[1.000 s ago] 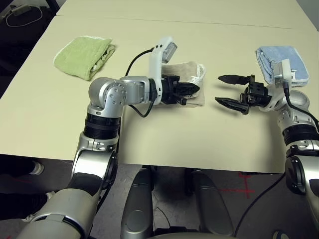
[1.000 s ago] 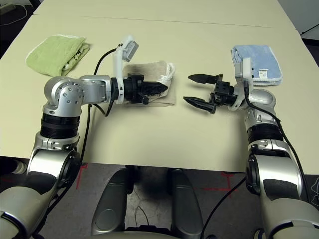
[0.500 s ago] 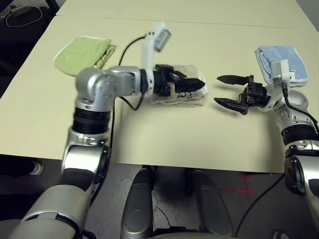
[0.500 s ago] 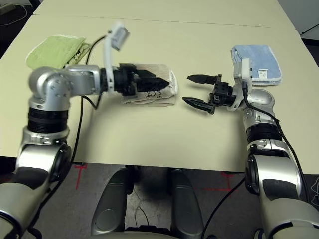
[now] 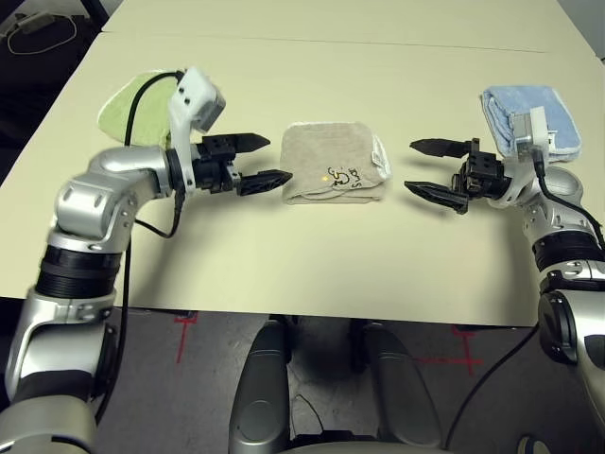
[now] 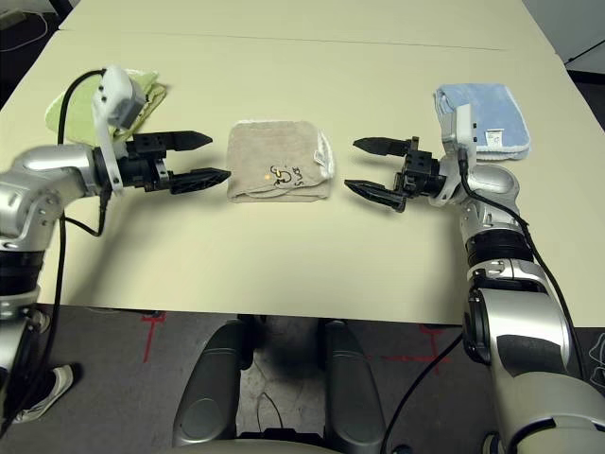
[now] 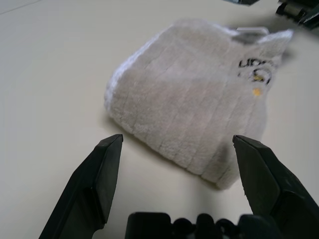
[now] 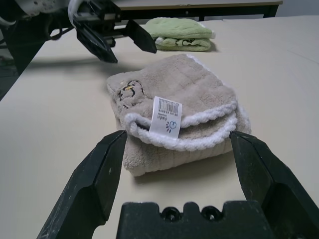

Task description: Fold the towel and set it aside.

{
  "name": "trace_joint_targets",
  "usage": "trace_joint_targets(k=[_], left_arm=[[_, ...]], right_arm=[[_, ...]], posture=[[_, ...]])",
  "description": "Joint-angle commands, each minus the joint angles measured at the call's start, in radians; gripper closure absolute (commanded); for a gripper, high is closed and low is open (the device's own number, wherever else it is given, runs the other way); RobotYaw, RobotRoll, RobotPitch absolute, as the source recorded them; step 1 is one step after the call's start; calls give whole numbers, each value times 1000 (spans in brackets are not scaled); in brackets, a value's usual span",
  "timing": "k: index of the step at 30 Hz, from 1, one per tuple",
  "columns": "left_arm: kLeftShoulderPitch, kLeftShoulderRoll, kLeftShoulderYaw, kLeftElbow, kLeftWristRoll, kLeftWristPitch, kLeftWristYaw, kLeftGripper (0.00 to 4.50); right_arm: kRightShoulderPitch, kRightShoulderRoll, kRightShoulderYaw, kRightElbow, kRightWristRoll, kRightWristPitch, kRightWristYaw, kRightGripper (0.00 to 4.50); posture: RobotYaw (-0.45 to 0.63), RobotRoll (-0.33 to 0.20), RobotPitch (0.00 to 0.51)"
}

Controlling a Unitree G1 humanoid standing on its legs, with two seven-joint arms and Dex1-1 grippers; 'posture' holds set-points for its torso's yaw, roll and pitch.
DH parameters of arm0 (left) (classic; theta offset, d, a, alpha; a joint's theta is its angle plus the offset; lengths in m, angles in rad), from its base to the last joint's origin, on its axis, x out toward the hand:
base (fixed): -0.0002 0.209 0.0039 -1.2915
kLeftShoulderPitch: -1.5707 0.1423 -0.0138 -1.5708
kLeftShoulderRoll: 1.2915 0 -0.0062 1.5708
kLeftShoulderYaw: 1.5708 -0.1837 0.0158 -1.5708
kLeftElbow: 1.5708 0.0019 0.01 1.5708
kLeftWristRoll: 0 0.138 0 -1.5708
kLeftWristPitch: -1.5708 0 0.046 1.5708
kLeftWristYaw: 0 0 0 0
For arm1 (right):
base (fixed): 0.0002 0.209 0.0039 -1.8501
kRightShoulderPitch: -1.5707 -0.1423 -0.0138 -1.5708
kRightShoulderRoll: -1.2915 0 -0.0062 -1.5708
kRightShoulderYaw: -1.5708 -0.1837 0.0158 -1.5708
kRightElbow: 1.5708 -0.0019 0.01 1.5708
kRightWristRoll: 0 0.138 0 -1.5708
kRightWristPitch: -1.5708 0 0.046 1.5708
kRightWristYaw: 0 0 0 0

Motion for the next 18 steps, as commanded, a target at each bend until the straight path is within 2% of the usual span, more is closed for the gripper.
trace_joint_targets(k=[1, 4, 6, 13, 18], left_arm=[[6, -22, 10, 95, 65, -141, 7, 33], [11, -29, 25, 146, 72, -247, -40, 33], [19, -36, 43, 155, 42, -269, -85, 33], [73, -52, 107, 138, -80, -258, -248, 33], [122, -28, 101, 130, -53, -294, -301, 33]], right_arm=[[-1, 2, 1, 10, -5, 10, -1, 0], [-8, 11, -1, 20, -9, 6, -14, 0], [-11, 18, 0, 30, -12, 2, -24, 0], [-10, 23, 3, 52, -18, 0, -25, 0], [1, -4, 13, 62, -26, -2, 24, 0]], posture=[[60, 0, 247], [47, 0, 247], [46, 0, 247], [41, 0, 251], [46, 0, 247]])
